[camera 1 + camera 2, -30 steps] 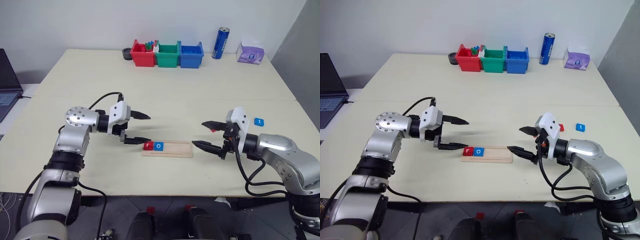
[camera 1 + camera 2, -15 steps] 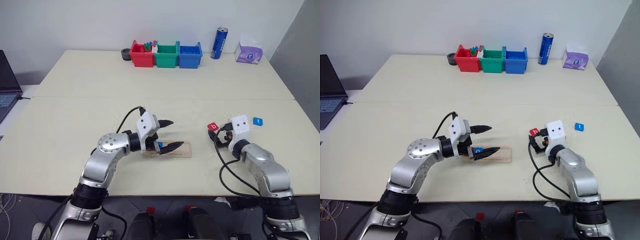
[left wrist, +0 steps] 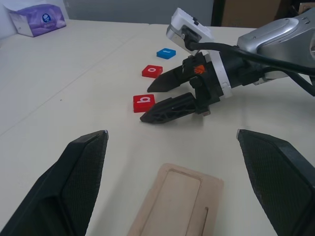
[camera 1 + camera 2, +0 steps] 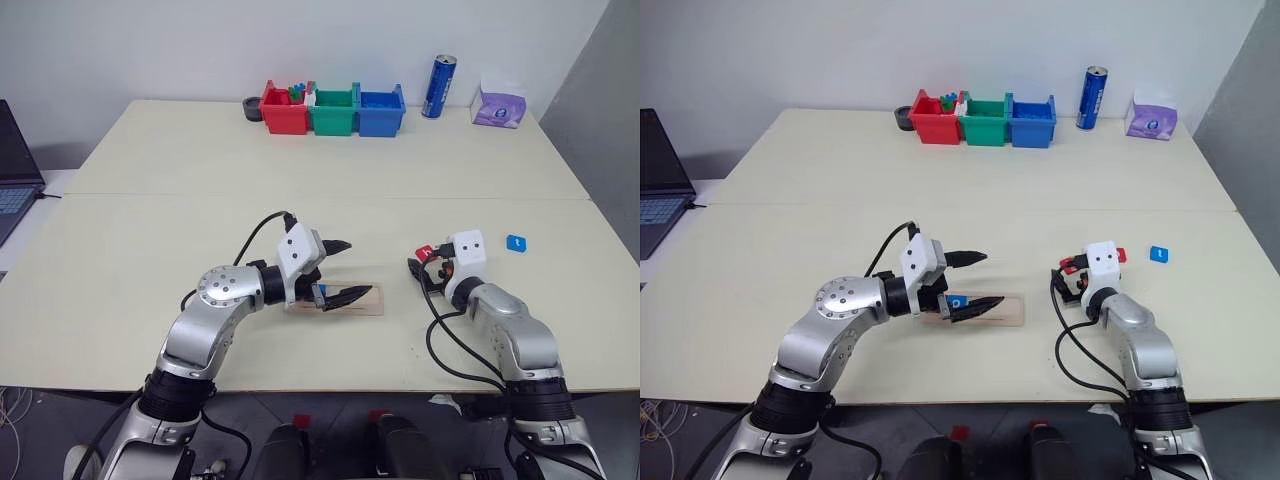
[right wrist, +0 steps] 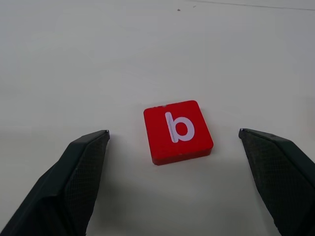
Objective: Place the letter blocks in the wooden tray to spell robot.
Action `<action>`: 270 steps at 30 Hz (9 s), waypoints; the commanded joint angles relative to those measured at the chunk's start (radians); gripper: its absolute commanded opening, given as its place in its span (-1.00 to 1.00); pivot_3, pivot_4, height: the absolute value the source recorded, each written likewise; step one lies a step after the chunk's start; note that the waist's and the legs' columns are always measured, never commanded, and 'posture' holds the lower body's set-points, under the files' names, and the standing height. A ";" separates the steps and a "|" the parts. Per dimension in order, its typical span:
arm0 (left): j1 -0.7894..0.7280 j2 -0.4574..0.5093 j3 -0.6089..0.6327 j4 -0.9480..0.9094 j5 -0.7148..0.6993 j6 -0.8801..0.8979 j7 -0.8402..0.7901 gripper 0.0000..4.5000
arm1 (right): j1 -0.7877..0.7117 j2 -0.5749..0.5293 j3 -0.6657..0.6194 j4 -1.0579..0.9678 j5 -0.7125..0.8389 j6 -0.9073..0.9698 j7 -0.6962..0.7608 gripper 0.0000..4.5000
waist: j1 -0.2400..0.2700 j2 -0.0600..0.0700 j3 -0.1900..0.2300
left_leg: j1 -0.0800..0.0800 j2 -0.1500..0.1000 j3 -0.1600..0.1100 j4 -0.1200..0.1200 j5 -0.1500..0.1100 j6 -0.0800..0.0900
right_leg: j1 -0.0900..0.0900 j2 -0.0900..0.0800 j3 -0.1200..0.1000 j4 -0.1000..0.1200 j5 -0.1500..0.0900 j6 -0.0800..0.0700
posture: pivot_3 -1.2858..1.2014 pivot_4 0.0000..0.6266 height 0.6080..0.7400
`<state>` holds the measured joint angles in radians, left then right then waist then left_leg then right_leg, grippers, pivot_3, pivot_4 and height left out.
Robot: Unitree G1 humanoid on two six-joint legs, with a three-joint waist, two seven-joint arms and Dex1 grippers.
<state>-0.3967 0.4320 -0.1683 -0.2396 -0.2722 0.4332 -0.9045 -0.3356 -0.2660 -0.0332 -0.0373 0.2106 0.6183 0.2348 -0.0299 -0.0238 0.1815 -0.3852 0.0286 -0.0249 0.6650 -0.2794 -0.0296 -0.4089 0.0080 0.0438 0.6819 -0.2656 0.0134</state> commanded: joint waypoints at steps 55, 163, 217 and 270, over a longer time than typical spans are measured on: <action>0.030 0.050 -0.030 -0.045 -0.065 -0.004 -0.048 1.00 | 0.131 -0.301 -0.063 -0.621 0.187 0.313 0.443 0.98 | 0.003 0.000 -0.001 | 0.002 0.000 -0.002 -0.002 0.000 0.000 | 0.003 0.001 -0.002 -0.004 -0.005 0.006 | 0.03 -0.52 1.00; 0.076 0.374 0.176 0.190 -0.077 -0.290 -0.383 1.00 | -0.363 0.006 0.401 0.365 -0.144 -0.389 0.836 -0.35 | -0.002 0.002 0.002 | 0.001 0.001 0.000 -0.001 0.000 0.000 | 0.000 0.000 -0.004 0.000 -0.001 0.000 | 0.03 -0.52 1.00; 0.071 0.370 0.170 0.197 -0.074 -0.296 -0.396 1.00 | -0.302 -0.161 0.328 0.159 -0.063 -0.283 0.924 0.70 | -0.001 0.002 0.002 | 0.001 0.001 -0.001 -0.001 0.000 0.000 | 0.000 -0.001 -0.004 0.000 -0.001 0.000 | 0.03 -0.52 1.00; -0.041 0.008 -0.009 0.004 -0.013 -0.070 0.017 1.00 | -0.102 -0.266 -0.120 -0.132 -0.034 0.126 0.401 0.34 | 0.004 0.002 0.002 | 0.000 -0.001 -0.002 0.001 0.000 0.000 | 0.001 -0.003 -0.002 0.000 -0.001 0.000 | 0.03 -0.52 1.00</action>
<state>-0.4091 0.4605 -0.1626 -0.2325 -0.3073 0.3603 -0.9417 -0.4458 -0.5382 -0.1039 -0.1501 0.2063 0.7408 0.7298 -0.0257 -0.0223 0.1834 -0.3855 0.0269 -0.0266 0.6657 -0.2796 -0.0297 -0.4074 0.0054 0.0421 0.6820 -0.2661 0.0137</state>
